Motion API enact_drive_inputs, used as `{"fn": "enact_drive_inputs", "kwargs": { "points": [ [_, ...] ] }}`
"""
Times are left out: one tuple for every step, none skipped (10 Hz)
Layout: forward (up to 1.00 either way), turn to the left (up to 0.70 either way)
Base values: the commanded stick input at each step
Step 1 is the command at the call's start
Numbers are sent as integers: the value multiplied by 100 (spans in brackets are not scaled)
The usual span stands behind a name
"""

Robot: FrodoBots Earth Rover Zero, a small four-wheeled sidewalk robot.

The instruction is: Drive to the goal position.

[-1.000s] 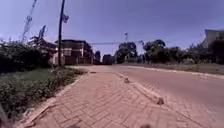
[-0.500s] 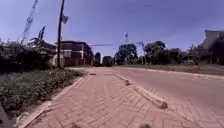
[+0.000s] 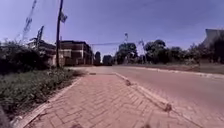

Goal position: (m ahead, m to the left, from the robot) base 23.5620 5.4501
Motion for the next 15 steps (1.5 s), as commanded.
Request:
{"fn": "enact_drive_inputs", "kwargs": {
  "points": [
    [30,0],
    [30,0],
    [30,0],
    [30,0],
    [30,0],
    [30,0],
    [30,0],
    [30,0],
    [30,0],
    [30,0],
    [30,0],
    [30,0],
    [30,0],
    [30,0],
    [30,0]
  ]
}}
